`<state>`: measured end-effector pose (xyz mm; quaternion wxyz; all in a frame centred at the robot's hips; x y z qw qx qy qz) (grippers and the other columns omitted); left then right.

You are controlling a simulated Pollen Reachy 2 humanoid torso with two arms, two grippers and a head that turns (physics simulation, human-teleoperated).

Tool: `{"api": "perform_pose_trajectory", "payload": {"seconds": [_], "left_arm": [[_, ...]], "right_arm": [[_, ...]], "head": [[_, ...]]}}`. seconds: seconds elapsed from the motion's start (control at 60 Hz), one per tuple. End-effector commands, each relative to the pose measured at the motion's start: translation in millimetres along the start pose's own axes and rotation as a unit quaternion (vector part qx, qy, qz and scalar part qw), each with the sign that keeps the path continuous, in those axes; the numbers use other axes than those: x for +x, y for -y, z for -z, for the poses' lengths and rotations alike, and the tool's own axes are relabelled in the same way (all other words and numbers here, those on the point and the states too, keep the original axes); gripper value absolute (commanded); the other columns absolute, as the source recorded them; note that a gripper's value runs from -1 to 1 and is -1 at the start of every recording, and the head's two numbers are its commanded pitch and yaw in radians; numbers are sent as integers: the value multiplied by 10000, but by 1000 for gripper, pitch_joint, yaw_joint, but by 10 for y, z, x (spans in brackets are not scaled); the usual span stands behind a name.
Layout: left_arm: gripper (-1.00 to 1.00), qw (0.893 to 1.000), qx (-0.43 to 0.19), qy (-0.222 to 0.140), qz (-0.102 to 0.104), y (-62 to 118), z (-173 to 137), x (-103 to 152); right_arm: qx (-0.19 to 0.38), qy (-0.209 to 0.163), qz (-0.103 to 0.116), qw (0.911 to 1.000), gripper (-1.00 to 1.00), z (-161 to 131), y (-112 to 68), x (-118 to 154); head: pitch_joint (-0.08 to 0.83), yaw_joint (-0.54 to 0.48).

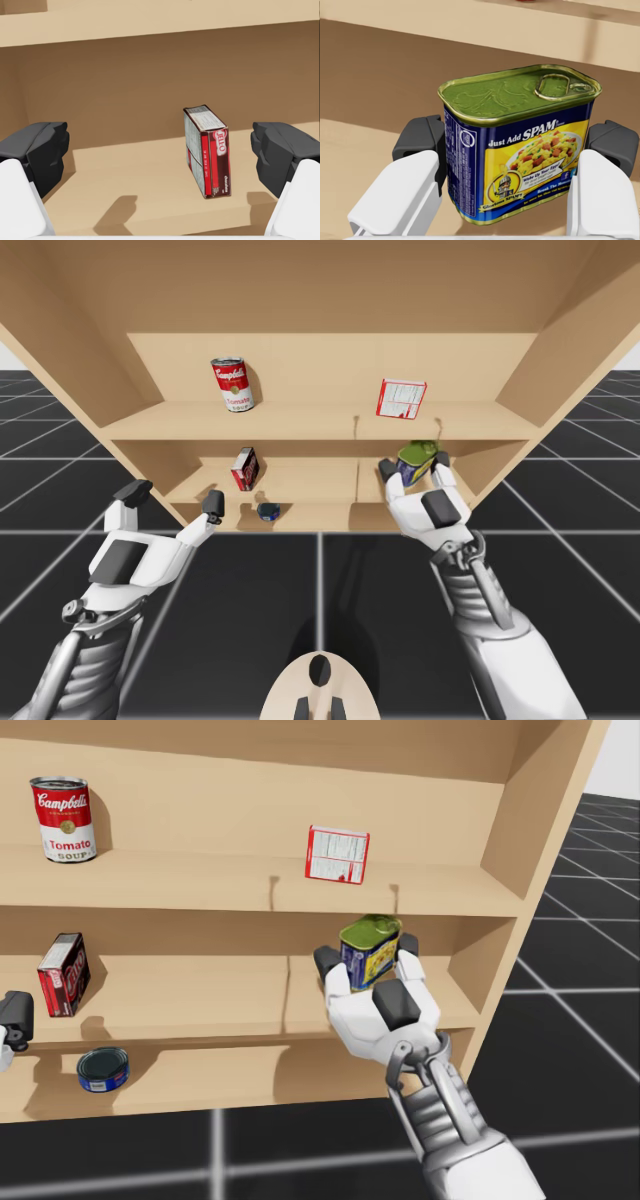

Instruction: Find the potted meat can on the shelf and bring it to me.

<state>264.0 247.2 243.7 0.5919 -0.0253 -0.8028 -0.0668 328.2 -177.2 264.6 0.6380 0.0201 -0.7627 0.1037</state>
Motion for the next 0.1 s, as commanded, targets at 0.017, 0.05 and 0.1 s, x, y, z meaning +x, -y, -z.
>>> {"api": "perform_pose_trajectory", "payload": {"seconds": [0.017,0.05,0.1], "left_arm": [[-1000,10000,2,5,-6,8,-4,4],[-1000,10000,0,9,-7,10,-7,6],[-1000,10000,-5,18,-11,12,-8,9]], "right_arm": [[117,395,56,9991,1000,-289,-101,231],[151,405,47,9991,1000,-395,-123,220],[152,411,-13,9990,1000,-529,-144,202]], "head": [[391,-217],[391,-216],[391,-213]]}}
